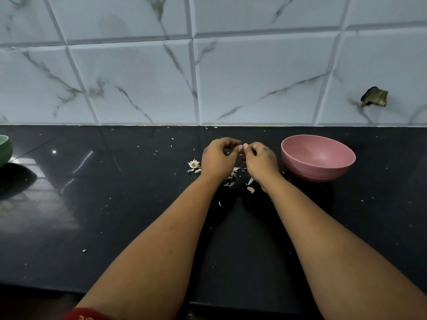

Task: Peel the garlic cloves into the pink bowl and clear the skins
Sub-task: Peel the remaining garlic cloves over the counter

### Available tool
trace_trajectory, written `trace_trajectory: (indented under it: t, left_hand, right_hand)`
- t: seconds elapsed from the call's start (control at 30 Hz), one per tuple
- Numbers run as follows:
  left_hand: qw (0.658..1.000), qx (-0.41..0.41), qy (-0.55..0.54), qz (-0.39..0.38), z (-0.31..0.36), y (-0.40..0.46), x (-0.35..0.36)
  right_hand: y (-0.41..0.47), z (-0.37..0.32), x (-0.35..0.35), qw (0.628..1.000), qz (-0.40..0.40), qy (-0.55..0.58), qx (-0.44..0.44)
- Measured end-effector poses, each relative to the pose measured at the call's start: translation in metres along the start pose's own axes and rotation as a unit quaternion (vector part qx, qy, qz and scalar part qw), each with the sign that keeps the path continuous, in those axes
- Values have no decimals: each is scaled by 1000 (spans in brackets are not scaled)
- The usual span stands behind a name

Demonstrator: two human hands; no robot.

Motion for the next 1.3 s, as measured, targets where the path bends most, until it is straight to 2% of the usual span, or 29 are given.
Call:
trace_trajectory:
  t: [0.13,0.27,0.4,0.53,0.83,1.1,1.3]
  left_hand:
    - [999,-31,-24,-32,-4,0,5]
    - [983,-108,-135,-57,-12,-3,13]
    - [966,-152,-205,-41,-15,-1,11]
    - [958,-167,-230,-37,-17,-1,12]
    - [958,-166,-234,-29,-16,-1,9]
    - [972,-161,-174,-9,-18,1,7]
    - [977,-137,-160,-21,-18,1,10]
  right_hand:
    - [0,-1,0,1000,-5,-7,-7]
    - [2,3,4,999,-2,44,21]
    - [3,4,2,994,13,94,59]
    - [5,5,-3,998,15,52,37]
    - [1,3,-5,1000,19,-13,-18]
    - [2,-1,-19,996,66,64,-11]
    - [-1,2,-5,992,19,124,-2]
Point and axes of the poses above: each hand's wrist, its own y-axis towards the middle knuckle, its own x-axis out of the palm, z = x × y, the point moved 6 cm from there along y, towards the middle knuckle, and after that the axes turned 6 degrees about z, right-handed, at the moved point
